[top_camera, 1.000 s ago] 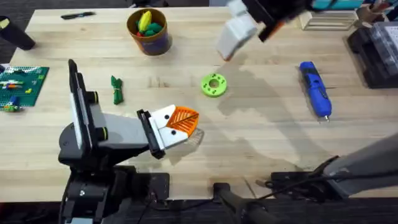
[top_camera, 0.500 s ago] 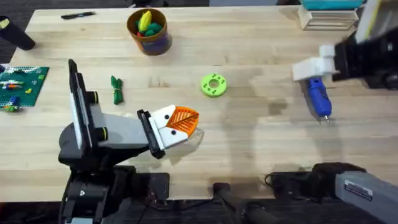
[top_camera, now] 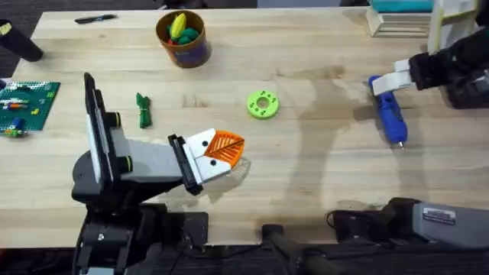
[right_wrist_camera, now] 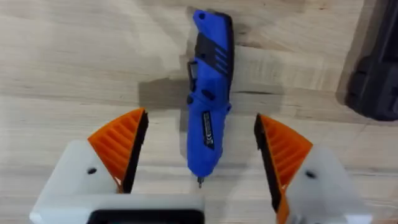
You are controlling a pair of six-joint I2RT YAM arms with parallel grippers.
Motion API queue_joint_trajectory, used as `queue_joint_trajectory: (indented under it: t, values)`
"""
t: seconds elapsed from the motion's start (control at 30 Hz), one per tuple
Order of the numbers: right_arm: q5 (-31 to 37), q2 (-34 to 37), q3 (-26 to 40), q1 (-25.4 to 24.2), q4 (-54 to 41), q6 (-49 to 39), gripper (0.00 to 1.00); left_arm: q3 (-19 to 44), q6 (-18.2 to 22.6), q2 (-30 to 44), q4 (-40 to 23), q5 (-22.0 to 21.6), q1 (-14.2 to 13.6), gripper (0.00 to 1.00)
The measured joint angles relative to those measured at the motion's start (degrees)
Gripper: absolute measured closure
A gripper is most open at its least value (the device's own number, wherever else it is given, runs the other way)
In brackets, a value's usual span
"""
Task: Pick up the gripper from the table and insert it into the empty holder that is missing its gripper. Then pick up a screw, insert it into the mounting hole, and use the screwdriver to tighten it. Finally, clean up the table by picking up the vegetable and placing it into the bucket.
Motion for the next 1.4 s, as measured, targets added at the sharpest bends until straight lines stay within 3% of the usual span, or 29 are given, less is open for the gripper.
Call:
queue_joint_trajectory:
  t: [0.63, 1.4]
  values:
    - [1.3, 19.6, 0.0, 0.0, 9.0, -1.5, 0.008, 0.0, 0.0, 0.0, 0.0, 0.0, 0.0, 0.995]
    - [-3.5, 20.5, 0.0, -3.4, 9.3, -2.2, 0.008, 0.0, 0.0, 0.0, 0.0, 0.0, 0.0, 0.995]
